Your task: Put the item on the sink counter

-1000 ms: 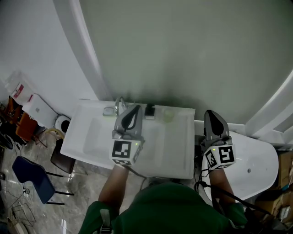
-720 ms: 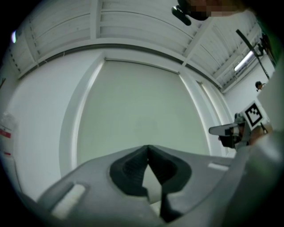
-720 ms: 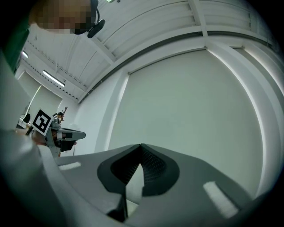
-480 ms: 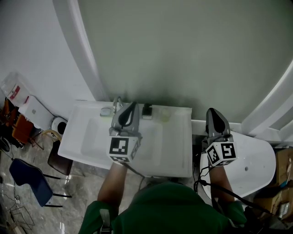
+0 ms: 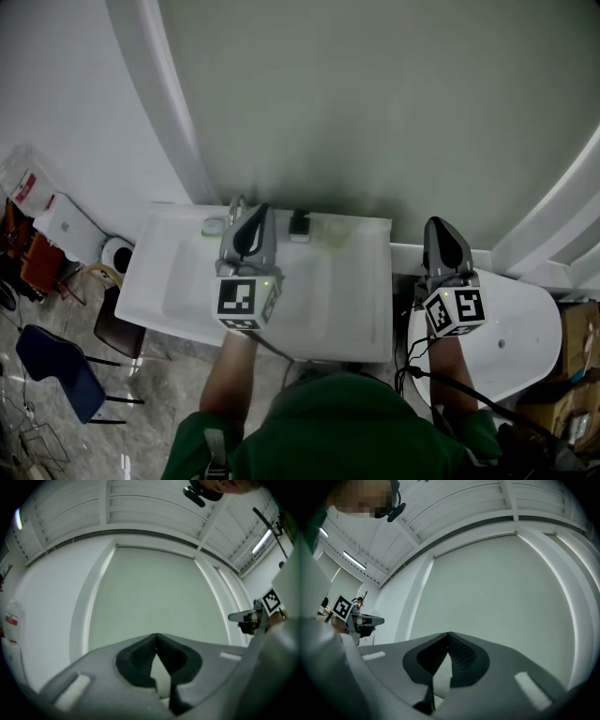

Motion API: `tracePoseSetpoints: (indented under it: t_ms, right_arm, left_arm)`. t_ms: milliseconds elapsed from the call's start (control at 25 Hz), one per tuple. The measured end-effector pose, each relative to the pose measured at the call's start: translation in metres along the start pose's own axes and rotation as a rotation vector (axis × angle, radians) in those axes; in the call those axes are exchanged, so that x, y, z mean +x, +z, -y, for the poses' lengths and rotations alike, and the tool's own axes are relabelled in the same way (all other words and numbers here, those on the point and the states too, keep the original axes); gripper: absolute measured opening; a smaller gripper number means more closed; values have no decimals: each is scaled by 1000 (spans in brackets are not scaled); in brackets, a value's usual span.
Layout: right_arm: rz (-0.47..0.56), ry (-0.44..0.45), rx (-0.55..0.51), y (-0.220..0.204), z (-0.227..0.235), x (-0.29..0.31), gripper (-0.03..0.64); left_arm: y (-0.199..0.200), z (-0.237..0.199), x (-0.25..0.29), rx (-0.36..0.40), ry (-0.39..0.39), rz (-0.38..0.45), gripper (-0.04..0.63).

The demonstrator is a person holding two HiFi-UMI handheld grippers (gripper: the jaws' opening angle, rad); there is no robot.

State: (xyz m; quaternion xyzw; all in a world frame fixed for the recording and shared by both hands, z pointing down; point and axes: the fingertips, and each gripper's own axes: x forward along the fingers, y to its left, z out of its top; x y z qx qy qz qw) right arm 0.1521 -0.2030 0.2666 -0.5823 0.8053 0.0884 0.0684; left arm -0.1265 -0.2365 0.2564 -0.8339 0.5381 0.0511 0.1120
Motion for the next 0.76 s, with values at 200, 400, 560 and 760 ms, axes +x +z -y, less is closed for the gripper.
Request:
tracePoseSetpoints:
  t_ms: [200,400,560,760]
  right_arm:
    - [-12,7,5,-4,-4,7,-3]
    - [-15,11,3,-4,-7,13,-3]
    - [-23,24,-33,-5,-15,19,-3]
    - [-35,22,-47,-5,-21,24,-3]
  left_arm:
    - [-6,-8,3,-9,5,-10,-2]
    - [-9,-14,5,-15,11,-10,-2]
    - [-12,-21,5,-25,14,-8,-2]
    - [-17,-29,5,-35,15,-13,-2]
